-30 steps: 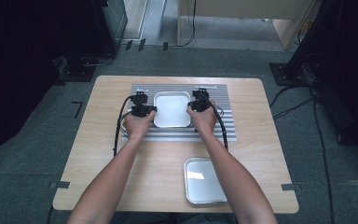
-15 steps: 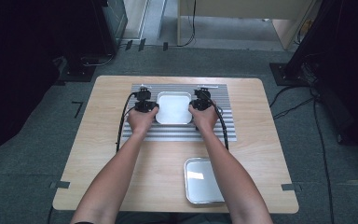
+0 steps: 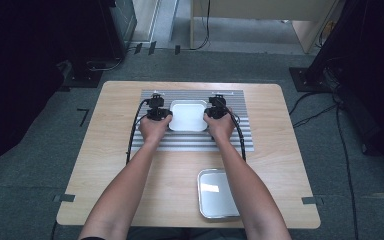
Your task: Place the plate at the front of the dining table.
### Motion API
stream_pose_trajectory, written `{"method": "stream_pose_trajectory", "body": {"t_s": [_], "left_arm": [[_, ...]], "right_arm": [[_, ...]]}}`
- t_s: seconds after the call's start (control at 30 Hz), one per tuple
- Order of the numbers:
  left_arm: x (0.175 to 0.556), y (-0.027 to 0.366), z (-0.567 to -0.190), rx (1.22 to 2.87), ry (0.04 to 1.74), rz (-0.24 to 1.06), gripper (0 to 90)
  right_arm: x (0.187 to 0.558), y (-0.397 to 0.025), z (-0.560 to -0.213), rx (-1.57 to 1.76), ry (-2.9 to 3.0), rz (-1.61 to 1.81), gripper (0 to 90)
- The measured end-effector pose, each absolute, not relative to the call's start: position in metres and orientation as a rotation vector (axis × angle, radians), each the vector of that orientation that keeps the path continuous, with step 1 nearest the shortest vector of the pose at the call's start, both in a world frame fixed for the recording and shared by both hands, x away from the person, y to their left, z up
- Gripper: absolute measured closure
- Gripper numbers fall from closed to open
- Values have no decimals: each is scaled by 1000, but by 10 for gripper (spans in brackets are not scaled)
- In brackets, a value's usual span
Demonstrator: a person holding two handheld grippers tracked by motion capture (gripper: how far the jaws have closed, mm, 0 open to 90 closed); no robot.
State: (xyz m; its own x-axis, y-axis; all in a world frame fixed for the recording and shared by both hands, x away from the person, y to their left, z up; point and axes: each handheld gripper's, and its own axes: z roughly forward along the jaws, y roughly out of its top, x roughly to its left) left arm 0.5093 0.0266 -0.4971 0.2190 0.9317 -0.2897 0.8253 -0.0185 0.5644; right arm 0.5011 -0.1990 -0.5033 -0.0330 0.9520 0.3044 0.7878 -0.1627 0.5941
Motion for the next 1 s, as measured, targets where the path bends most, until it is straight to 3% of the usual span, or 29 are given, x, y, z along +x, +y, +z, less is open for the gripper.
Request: {"method": "stream_pose_trajectory", "body": {"t_s": [0.53, 0.63, 0.67, 0.77, 0.83, 0.93, 1.0], "left_arm": [[507, 20, -498, 1876, 1594, 255, 836], [506, 18, -498, 1883, 1573, 252, 726], [505, 17, -498, 1889, 1558, 244, 726], [504, 18, -497, 1890, 1545, 222, 541], [503, 19, -495, 1886, 1547, 211, 505], [500, 23, -492, 1870, 1569, 192, 310], [497, 26, -491, 1861, 1560, 186, 244]], "right_arm": [[498, -202, -507, 1949, 1843, 996, 859], [498, -202, -507, 1936, 1854, 993, 816], [498, -203, -507, 1928, 1858, 1000, 774], [498, -207, -507, 1907, 1852, 1046, 599], [498, -210, -506, 1904, 1848, 1062, 575], [497, -217, -505, 1882, 1857, 1152, 504], [496, -219, -502, 1844, 1868, 1181, 468]]}}
